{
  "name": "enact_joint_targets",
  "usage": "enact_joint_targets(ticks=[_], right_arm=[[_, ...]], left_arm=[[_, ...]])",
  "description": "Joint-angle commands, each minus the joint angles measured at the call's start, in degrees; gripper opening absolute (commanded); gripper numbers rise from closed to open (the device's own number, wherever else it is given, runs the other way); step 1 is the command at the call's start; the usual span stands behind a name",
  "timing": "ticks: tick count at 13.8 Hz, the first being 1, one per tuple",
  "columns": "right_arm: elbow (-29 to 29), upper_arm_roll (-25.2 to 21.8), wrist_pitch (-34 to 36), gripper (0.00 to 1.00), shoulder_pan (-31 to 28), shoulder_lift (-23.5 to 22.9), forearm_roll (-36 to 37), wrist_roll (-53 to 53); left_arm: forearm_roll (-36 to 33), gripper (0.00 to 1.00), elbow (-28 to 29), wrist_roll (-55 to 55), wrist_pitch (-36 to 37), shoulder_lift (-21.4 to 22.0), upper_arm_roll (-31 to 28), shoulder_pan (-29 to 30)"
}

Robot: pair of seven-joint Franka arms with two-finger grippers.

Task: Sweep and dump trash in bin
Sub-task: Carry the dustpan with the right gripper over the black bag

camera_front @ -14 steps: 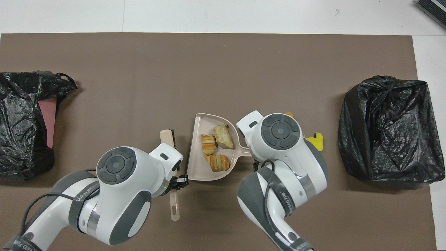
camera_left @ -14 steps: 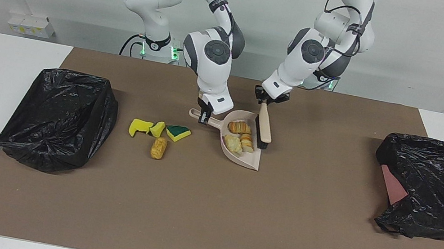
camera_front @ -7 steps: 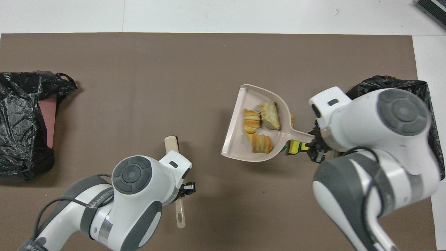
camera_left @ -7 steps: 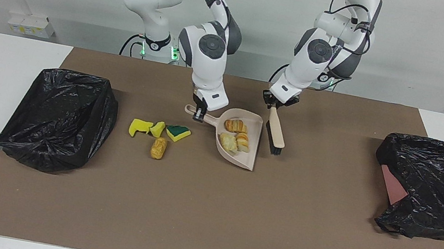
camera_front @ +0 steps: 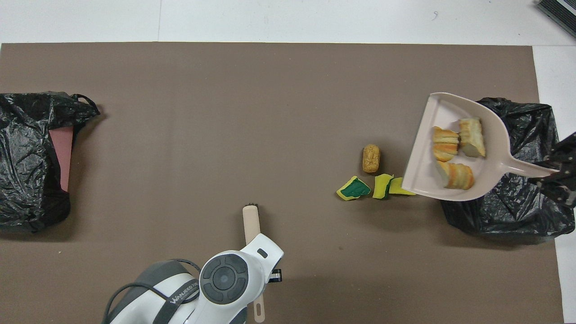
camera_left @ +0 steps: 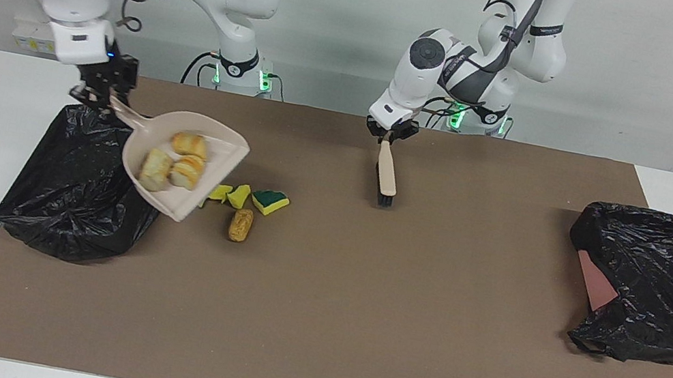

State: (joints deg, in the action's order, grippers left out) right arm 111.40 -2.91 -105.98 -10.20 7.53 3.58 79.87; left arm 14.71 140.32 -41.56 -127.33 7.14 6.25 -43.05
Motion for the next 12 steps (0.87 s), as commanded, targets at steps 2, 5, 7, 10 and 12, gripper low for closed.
enact_joint_targets(ticks=[2,5,7,10,12], right_arm=[[-2.32,0.89,-0.45,0.00,-8.24,-0.76,10.18,9.75],[-1.80,0.89,-3.44,0.00,-8.79,-0.76,23.96,12.68],[-1.01,1.42,-5.81,0.00,-8.52,-0.84,30.85,12.68],[-0.57,1.68,-7.32,0.00,-6.25,-1.72,36.47,12.25],[-0.48,1.77,-6.79,0.00,-4.14,-1.46,43.41,12.68]], left_arm=[[1.12,0.01,1.01,-0.19,-2.22,-0.46,-0.89,-1.51],[1.11,1.00,-1.79,-0.19,-1.26,-1.61,-1.24,-0.19],[0.68,1.00,-3.90,0.42,0.06,-1.61,-1.33,3.22],[-2.47,1.00,-6.46,1.38,0.59,-1.78,-1.41,9.63],[-5.21,1.00,-8.48,6.81,0.68,-2.57,-1.41,15.08]])
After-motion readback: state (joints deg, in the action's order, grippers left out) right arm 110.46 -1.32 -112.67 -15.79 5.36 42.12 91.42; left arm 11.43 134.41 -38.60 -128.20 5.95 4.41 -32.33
